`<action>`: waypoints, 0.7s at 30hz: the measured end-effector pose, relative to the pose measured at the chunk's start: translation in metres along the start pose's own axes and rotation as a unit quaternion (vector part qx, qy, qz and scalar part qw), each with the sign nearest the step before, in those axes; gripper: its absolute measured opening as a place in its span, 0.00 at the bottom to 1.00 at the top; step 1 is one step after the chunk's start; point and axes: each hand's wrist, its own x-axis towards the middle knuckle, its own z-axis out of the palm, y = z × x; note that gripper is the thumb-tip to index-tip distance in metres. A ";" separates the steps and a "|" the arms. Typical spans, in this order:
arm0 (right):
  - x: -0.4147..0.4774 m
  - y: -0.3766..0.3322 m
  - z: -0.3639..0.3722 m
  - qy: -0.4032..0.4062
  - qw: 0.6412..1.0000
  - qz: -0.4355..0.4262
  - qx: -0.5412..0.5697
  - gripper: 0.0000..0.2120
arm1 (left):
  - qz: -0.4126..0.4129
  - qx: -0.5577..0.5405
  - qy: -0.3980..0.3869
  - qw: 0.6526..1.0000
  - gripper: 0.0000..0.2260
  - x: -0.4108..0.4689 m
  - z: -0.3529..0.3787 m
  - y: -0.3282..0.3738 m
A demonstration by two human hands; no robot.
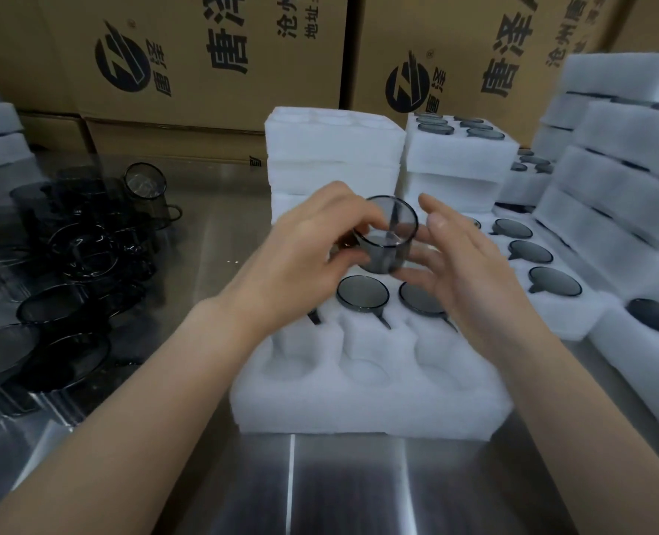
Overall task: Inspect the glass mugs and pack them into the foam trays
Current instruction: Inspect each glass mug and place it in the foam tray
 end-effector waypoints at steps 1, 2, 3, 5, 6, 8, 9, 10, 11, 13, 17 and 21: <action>-0.001 -0.001 0.001 -0.017 1.000 0.015 0.019 0.16 | 0.022 -0.001 -0.006 1.000 0.13 -0.002 0.003 0.003; -0.002 -0.002 0.002 -0.033 0.999 0.023 0.021 0.16 | 0.038 0.000 -0.008 0.999 0.14 -0.004 0.006 0.005; -0.003 -0.003 0.002 -0.044 0.998 0.028 0.024 0.17 | 0.045 0.002 -0.005 0.999 0.15 -0.005 0.008 0.006; -0.004 -0.004 0.003 -0.045 0.996 0.041 0.060 0.18 | 0.024 0.005 0.019 1.000 0.20 -0.008 0.012 0.006; -0.004 -0.004 0.002 -0.043 0.994 0.048 0.084 0.18 | -0.001 0.001 0.033 0.999 0.22 -0.010 0.014 0.006; -0.005 -0.005 0.003 -0.044 0.990 0.057 0.125 0.18 | -0.066 -0.028 0.040 0.997 0.27 -0.012 0.015 0.005; -0.005 -0.005 0.003 -0.045 0.988 0.060 0.137 0.18 | -0.100 -0.048 0.030 0.993 0.29 -0.012 0.016 0.004; -0.005 -0.004 0.003 -0.046 0.987 0.063 0.143 0.19 | -0.134 -0.066 0.012 0.989 0.31 -0.012 0.017 0.003; -0.005 -0.004 0.003 -0.048 0.986 0.063 0.147 0.20 | -0.164 -0.081 -0.010 0.983 0.33 -0.011 0.018 0.002; -0.006 -0.003 0.005 -0.049 0.985 0.060 0.151 0.21 | -0.193 -0.108 -0.037 0.974 0.33 -0.010 0.021 0.001; -0.006 -0.001 0.006 -0.044 0.990 0.050 0.125 0.09 | -0.193 -0.154 -0.023 0.969 0.28 -0.009 0.020 0.001; -0.006 -0.001 0.007 -0.036 0.993 0.034 0.103 0.07 | -0.181 -0.140 -0.013 0.973 0.30 -0.009 0.018 0.002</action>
